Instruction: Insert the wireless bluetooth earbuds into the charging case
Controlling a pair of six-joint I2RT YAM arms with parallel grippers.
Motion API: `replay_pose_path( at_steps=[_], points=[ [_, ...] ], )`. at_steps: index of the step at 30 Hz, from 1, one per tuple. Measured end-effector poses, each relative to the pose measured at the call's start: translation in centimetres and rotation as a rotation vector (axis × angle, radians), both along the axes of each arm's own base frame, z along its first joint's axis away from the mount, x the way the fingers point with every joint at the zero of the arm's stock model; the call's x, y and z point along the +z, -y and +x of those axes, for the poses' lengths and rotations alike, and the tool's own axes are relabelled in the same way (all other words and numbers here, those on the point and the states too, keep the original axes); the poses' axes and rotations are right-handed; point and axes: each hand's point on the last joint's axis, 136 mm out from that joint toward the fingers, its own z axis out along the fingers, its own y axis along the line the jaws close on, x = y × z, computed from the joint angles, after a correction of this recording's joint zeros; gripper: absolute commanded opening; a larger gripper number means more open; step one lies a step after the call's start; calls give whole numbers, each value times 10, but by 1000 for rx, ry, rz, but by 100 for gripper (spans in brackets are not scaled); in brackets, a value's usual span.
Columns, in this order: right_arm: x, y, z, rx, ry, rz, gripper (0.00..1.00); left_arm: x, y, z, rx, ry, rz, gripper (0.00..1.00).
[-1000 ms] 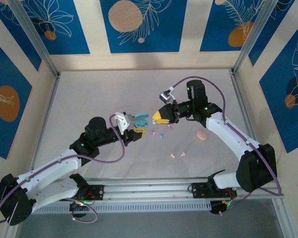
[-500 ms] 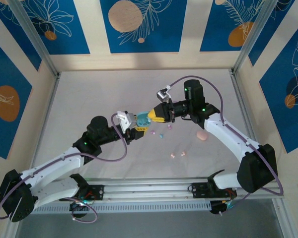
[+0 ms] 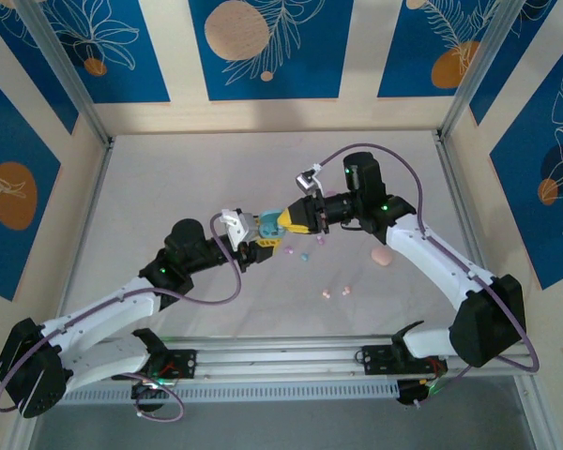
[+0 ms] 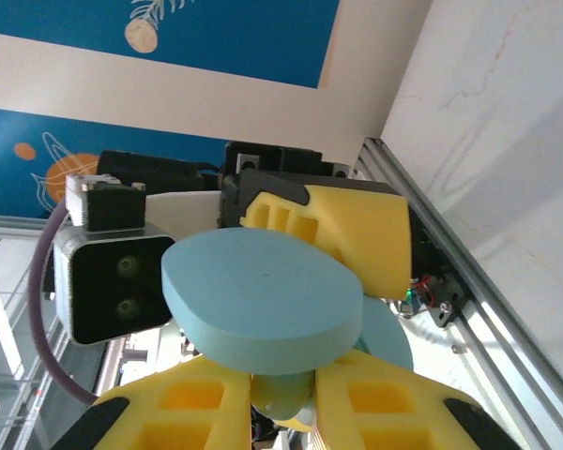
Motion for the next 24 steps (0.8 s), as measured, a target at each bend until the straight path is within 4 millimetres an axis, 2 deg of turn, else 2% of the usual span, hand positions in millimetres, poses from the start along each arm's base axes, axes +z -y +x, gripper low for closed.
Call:
replay_pose_path(
  at_steps=[11,24],
  points=[
    [3,4,-4,-20,75,-37,21,5,3,-8,-46,-54,-42,34],
    [7,6,-6,-24,153,-80,26,10,5,-10,-65,-87,-80,34]
  ],
)
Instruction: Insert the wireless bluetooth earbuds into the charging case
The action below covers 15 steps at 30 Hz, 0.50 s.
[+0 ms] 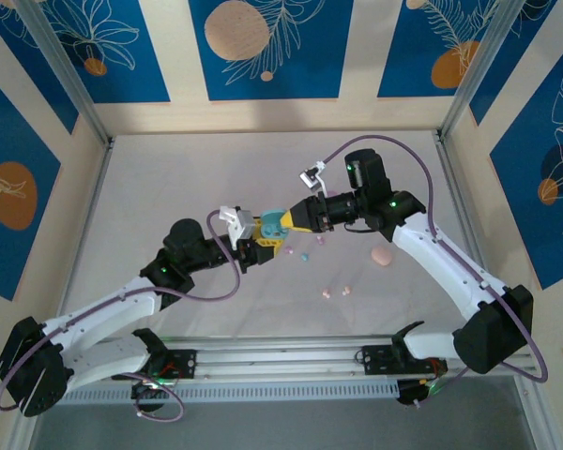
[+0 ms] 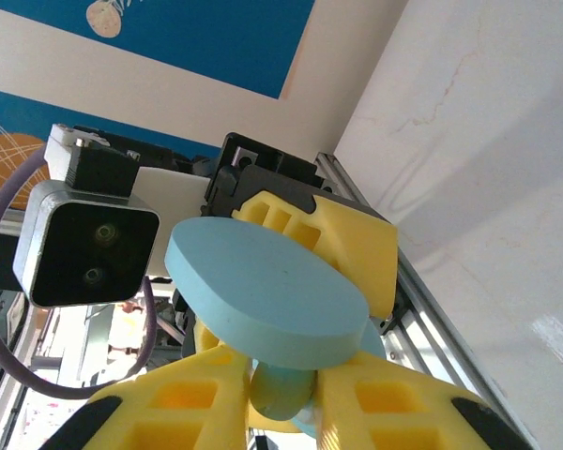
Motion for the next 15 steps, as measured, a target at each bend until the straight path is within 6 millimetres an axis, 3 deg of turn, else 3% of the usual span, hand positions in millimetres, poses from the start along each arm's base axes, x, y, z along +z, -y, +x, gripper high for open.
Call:
replay_pose_path(
  at_steps=[15],
  points=[
    [0,0,0,-15,24,-34,29,-2,2,2,-4,-21,-6,33]
  ],
)
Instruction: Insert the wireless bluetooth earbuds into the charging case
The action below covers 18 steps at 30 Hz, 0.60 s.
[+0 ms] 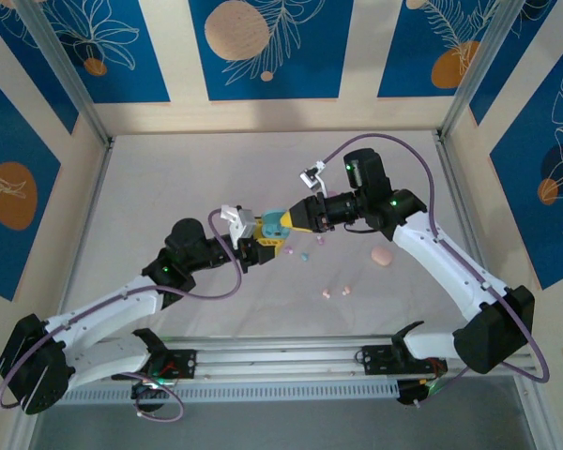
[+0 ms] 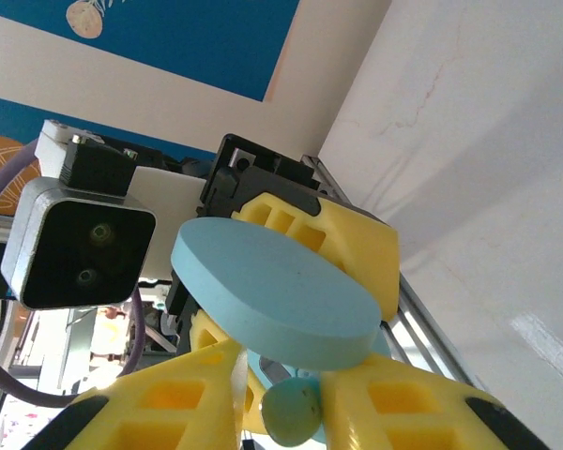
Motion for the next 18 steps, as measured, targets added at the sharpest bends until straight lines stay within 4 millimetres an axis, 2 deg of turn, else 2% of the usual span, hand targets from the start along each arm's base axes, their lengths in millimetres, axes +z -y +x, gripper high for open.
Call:
replay_pose_path(
  at_steps=[7,14,18],
  points=[
    [-1,0,1,-17,5,-25,30,0,0,0,0,0,0,33],
    [3,2,4,-44,20,-38,40,0,0,1,5,0,1,33],
    [6,6,6,-76,39,-45,42,4,0,1,4,13,-11,33]
  ],
)
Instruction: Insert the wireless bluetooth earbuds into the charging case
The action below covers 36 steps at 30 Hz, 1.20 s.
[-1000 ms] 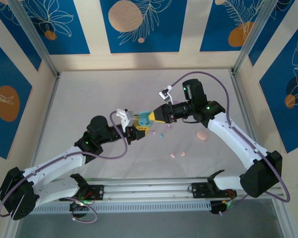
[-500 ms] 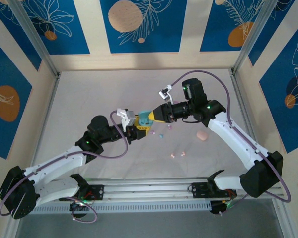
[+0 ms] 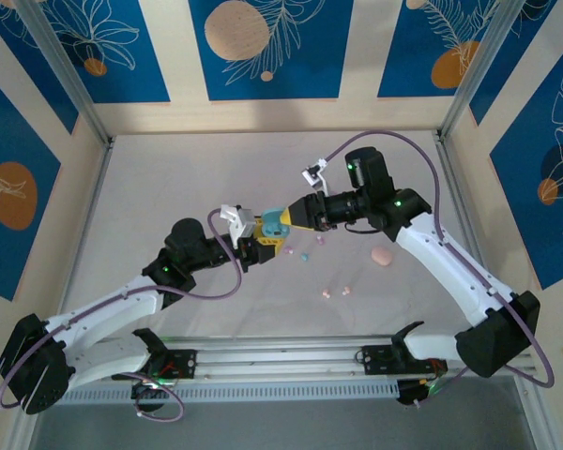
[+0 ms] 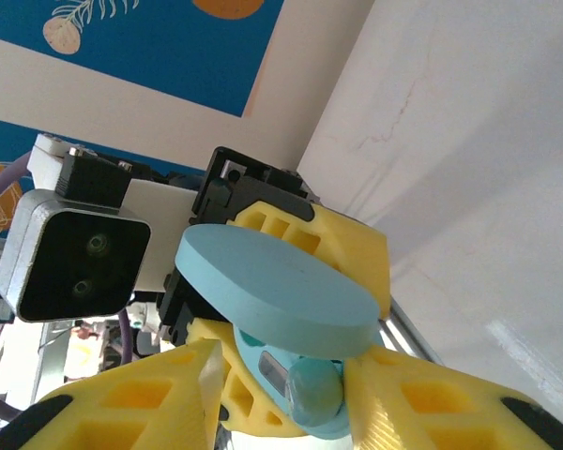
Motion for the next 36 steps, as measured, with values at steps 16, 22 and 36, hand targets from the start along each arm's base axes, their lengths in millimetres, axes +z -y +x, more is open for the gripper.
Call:
replay_pose_path(
  at_steps=[16,22,36],
  points=[
    [2,9,0,-31,3,-12,21,7,0,-1,-2,26,-21,33],
    [3,6,-5,-14,1,-9,20,7,0,-1,-2,26,-21,33],
    [6,13,1,-57,29,-16,26,6,0,-1,-1,25,-17,33]
  ],
)
